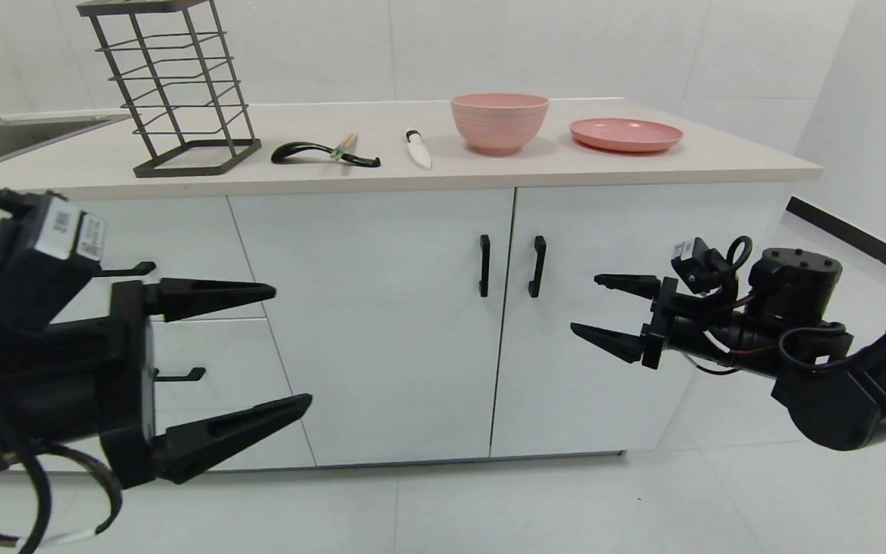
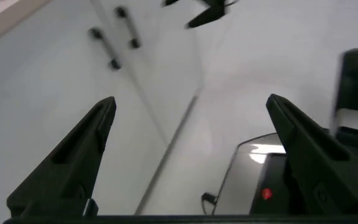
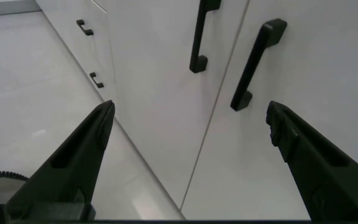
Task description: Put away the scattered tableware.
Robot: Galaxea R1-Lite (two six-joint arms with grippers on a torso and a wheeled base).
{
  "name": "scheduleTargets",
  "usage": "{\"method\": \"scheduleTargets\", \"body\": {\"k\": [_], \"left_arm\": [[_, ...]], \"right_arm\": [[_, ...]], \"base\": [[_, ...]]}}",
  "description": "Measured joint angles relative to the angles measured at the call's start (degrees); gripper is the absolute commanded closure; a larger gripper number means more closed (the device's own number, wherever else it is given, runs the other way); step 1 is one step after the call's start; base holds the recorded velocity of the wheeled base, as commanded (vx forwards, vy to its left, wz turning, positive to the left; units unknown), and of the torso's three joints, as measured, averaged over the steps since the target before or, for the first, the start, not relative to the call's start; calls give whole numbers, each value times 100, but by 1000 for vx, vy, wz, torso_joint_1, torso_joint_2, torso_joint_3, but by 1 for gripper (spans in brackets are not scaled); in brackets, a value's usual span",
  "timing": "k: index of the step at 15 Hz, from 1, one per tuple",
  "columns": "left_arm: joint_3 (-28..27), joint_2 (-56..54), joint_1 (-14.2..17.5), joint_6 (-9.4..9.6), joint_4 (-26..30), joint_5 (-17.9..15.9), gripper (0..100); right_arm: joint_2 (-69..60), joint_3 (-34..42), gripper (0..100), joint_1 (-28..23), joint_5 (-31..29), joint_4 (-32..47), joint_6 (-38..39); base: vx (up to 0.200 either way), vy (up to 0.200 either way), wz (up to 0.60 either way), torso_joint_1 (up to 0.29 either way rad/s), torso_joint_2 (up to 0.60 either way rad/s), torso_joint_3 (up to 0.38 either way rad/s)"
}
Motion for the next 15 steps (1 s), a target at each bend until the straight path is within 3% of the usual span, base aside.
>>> {"method": "scheduleTargets", "body": {"k": [2, 5, 11, 15], "left_arm": [[-413, 539, -356, 20, -11, -562, 0], [-930, 1453, -647, 2, -11, -811, 0], [-2470, 3209, -1134, 15, -430, -742, 0], [-3022, 3879, -1346, 13, -455, -549, 0]], "right_arm": [[223, -240, 0, -44, 299, -230, 21], [686, -579, 0, -85, 714, -482, 55], [1318, -1453, 0, -221, 873, -501, 66], [1762, -2038, 0, -201, 1186, -528, 68]], "base": [[0, 0, 0, 0, 0, 0], [0, 0, 0, 0, 0, 0], [0, 0, 0, 0, 0, 0], [0, 0, 0, 0, 0, 0]]}}
